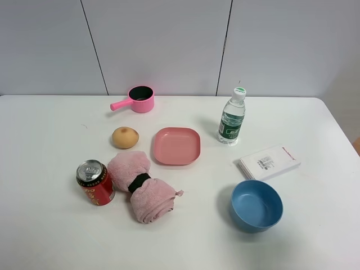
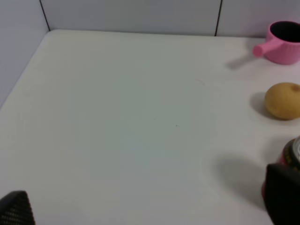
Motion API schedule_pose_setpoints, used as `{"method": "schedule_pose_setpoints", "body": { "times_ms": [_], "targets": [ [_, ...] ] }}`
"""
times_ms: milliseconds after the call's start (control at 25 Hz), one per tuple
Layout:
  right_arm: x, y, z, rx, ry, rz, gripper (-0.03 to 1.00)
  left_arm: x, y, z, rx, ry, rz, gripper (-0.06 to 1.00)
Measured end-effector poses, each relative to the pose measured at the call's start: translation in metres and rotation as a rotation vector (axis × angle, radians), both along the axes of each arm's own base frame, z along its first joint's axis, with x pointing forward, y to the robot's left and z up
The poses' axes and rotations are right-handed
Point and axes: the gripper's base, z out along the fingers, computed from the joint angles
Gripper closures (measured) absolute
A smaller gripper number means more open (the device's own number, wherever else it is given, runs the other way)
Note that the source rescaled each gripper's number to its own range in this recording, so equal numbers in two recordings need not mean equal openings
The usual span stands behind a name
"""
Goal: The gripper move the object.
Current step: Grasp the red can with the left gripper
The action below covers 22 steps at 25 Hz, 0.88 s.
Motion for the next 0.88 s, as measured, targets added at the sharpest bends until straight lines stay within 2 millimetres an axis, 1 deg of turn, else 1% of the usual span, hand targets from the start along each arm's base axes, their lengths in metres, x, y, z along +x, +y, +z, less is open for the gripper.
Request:
{"method": "schedule_pose_setpoints", "body": {
  "times_ms": [240,360,480,560,720,880],
  "targets": [
    [0.0,0.0,0.0,0.0,0.0,0.0,-0.03,0.001,0.0,0.0,0.001,0.0,-0.001,-0.06],
    [0.0,0.0,0.0,0.0,0.0,0.0,-0.03,0.013,-0.001,0.001,0.001,0.066,-0.004,-0.06],
    [0.0,0.0,0.0,0.0,0.0,0.0,-0.03,0.034,-0.005,0.001,-0.016,0.185,-0.019,-0.06],
    [0.0,0.0,0.0,0.0,0.0,0.0,-0.03,0.051,-0.008,0.006,-0.028,0.262,-0.033,-0.06],
    [0.0,0.0,0.0,0.0,0.0,0.0,-0.03,0.089,-0.015,0.023,-0.01,0.367,-0.104,-0.06],
    [0.0,0.0,0.0,0.0,0.0,0.0,-0.03,0.131,-0.024,0.04,0.079,0.466,-0.257,-0.06]
  ]
}}
